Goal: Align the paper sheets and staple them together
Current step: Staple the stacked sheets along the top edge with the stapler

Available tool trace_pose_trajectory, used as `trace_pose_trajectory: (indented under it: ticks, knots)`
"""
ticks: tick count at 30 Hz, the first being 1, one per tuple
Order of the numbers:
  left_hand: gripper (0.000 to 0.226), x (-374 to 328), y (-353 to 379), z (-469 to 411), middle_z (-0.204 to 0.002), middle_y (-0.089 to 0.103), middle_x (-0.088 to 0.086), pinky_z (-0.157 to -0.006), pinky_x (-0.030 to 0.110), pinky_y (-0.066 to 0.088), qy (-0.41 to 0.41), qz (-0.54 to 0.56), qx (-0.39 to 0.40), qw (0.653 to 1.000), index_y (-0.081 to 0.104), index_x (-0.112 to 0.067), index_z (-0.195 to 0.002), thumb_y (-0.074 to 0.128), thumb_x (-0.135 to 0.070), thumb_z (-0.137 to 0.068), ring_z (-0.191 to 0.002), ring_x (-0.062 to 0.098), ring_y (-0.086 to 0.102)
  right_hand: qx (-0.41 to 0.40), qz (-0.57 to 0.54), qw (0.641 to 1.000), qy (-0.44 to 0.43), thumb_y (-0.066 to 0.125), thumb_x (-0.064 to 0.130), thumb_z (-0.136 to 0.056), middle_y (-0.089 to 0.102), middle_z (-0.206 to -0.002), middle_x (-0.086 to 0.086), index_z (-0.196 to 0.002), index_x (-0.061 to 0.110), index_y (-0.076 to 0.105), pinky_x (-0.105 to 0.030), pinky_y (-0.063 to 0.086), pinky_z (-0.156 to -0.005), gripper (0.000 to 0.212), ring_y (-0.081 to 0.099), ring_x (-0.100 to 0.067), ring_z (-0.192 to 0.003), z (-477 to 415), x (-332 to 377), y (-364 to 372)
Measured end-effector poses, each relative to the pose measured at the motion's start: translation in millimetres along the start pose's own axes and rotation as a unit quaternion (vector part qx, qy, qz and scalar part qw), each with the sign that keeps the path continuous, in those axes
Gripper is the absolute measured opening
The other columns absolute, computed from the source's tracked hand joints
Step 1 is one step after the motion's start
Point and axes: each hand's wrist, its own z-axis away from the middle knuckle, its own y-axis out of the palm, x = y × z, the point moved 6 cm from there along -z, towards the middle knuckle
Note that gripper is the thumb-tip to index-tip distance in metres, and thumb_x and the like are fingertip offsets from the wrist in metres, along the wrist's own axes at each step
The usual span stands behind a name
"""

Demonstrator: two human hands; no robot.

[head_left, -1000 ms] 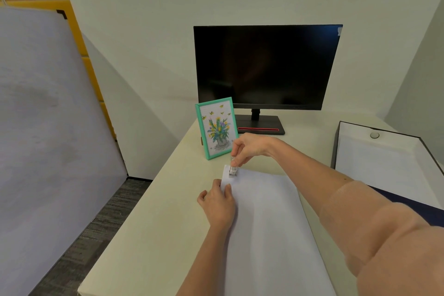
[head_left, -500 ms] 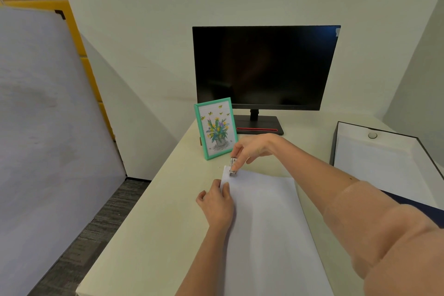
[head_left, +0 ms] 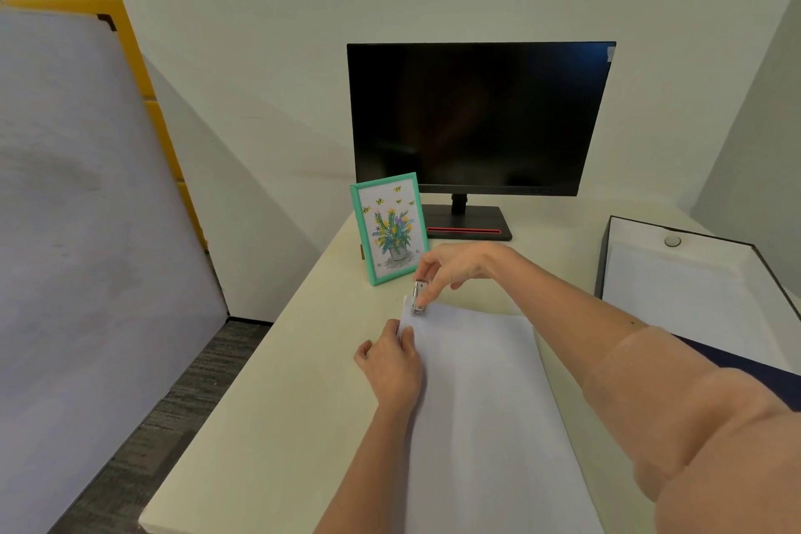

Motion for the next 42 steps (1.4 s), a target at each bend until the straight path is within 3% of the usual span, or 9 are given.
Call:
trace_pose_trajectory:
  ticks: [7, 12, 21, 29, 31, 35, 42]
  knots:
    - [0.019, -0.3, -0.3, -0.6, -0.061, 0.047, -0.004, -0.107, 0.036, 0.025, 0.010, 0.027, -0.004, 1.000, 0.043, -0.016, -0.082, 0.036, -0.021, -0.099, -0.072, 0.022, 0.039, 0.009, -0.002, 1.000, 0.001, 0.079, 0.009, -0.073, 0.052, -0.129, -0.002, -0.125, 0.020, 0.055, -0.037, 0.043, -0.100, 0.059, 0.048, -0.020, -0.119, -0.3, -2.5, 0.8]
    - [0.019, 0.1, 0.3, -0.9, -0.054, 0.040, -0.007, -0.106, 0.034, 0.025, 0.013, 0.036, -0.008, 0.999, 0.046, -0.015, -0.082, 0.037, -0.020, -0.099, -0.070, 0.022, 0.037, 0.018, 0.005, 0.999, 0.050, 0.079, 0.011, -0.074, 0.048, -0.136, -0.005, -0.130, 0.017, 0.053, -0.039, 0.039, -0.104, 0.062, 0.041, -0.022, -0.128, 3.9, -20.1, -4.0]
    - [0.024, 4.9, 3.8, -2.4, -0.059, 0.046, -0.001, -0.106, 0.034, 0.023, 0.001, 0.057, -0.009, 0.998, 0.056, -0.006, -0.096, 0.037, -0.020, -0.099, -0.079, 0.024, 0.034, 0.025, 0.011, 0.994, 0.110, 0.076, 0.013, -0.079, 0.054, -0.130, -0.005, -0.134, 0.016, 0.051, -0.043, 0.036, -0.109, 0.061, 0.053, -0.018, -0.111, 22.9, -61.3, -16.5]
    - [0.022, 12.2, 11.2, -8.8, -0.063, 0.050, 0.017, -0.100, 0.036, 0.025, 0.010, 0.076, -0.017, 0.997, 0.037, -0.016, -0.075, 0.040, -0.020, -0.096, -0.085, 0.037, 0.047, 0.018, -0.055, 0.995, 0.081, 0.074, 0.025, -0.081, 0.055, -0.134, -0.004, -0.134, 0.016, 0.051, -0.038, 0.034, -0.107, 0.058, 0.052, -0.015, -0.116, 21.4, -64.3, -13.9]
    - [0.021, 13.4, 12.5, -9.4, -0.064, 0.052, 0.015, -0.100, 0.036, 0.025, 0.010, 0.075, -0.017, 0.997, 0.038, -0.017, -0.076, 0.040, -0.021, -0.096, -0.090, 0.040, 0.049, 0.022, -0.039, 0.996, 0.082, 0.074, 0.024, -0.080, 0.056, -0.132, -0.004, -0.133, 0.016, 0.051, -0.038, 0.034, -0.107, 0.058, 0.053, -0.015, -0.112, 18.0, -58.9, -13.4]
    - [0.021, 13.1, 12.4, -10.9, -0.052, 0.034, -0.007, -0.099, 0.036, 0.026, 0.016, 0.069, -0.017, 0.997, 0.038, -0.016, -0.075, 0.040, -0.019, -0.096, -0.082, 0.035, 0.045, 0.032, -0.017, 0.995, 0.097, 0.075, 0.021, -0.079, 0.057, -0.131, -0.006, -0.133, 0.015, 0.052, -0.043, 0.033, -0.110, 0.059, 0.055, -0.015, -0.108, 16.2, -59.2, -15.9]
    - [0.020, 13.3, 13.3, -10.9, -0.051, 0.036, 0.000, -0.098, 0.035, 0.026, 0.017, 0.067, -0.020, 0.997, 0.039, -0.016, -0.075, 0.041, -0.019, -0.095, -0.079, 0.033, 0.044, 0.040, -0.023, 0.994, 0.098, 0.076, 0.021, -0.079, 0.057, -0.130, -0.006, -0.134, 0.016, 0.051, -0.045, 0.032, -0.111, 0.061, 0.056, -0.017, -0.109, 19.0, -63.3, -15.8]
